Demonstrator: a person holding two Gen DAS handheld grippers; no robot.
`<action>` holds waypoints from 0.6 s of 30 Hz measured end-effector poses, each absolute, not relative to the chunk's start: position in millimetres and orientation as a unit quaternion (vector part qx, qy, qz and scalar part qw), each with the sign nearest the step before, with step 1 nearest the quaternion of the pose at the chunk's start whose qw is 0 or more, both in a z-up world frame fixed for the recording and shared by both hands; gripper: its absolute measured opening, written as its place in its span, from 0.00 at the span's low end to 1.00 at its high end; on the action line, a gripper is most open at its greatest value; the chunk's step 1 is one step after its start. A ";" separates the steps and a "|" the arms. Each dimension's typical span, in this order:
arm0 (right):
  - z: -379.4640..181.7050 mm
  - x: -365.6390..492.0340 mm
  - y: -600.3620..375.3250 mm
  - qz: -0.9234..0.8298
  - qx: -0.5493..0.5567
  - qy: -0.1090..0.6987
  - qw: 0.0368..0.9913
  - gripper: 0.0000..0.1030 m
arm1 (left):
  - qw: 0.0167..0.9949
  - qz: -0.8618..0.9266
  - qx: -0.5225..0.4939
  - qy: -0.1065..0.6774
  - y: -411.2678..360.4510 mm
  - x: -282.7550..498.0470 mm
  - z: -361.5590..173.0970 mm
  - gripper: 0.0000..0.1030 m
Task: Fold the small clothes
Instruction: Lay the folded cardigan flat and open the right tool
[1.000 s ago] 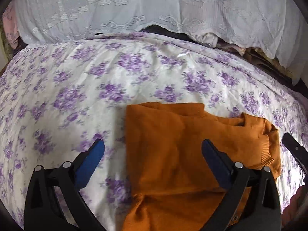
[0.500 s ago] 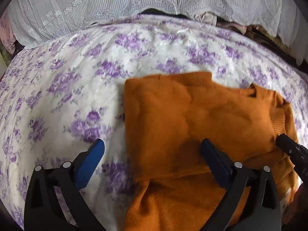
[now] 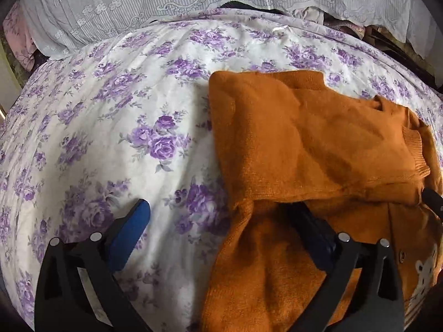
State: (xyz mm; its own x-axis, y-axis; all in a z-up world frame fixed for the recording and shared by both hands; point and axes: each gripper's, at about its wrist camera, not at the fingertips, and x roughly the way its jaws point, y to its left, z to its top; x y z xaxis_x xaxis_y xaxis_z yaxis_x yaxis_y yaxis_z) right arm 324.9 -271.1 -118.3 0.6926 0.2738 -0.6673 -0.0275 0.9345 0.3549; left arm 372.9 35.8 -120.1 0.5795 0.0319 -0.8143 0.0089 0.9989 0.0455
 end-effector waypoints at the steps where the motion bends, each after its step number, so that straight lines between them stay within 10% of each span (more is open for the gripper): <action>1: -114.9 318.2 -271.1 0.084 0.162 0.376 0.908 0.22 | 0.891 0.006 0.026 0.454 33.6 366.6 -117.2 0.95; 18: -125.3 233.5 -254.1 0.091 0.121 0.386 0.910 0.29 | 0.894 -0.029 0.070 0.441 6.5 261.7 -117.9 0.95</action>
State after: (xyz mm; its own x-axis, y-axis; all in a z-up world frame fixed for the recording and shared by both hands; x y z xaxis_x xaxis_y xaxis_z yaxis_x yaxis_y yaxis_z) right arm 233.5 -254.1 -125.3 0.6854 0.2587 -0.6806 -0.0713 0.9541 0.2908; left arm 261.7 6.5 -117.9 0.6100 0.0101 -0.7924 0.1131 0.9886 0.0997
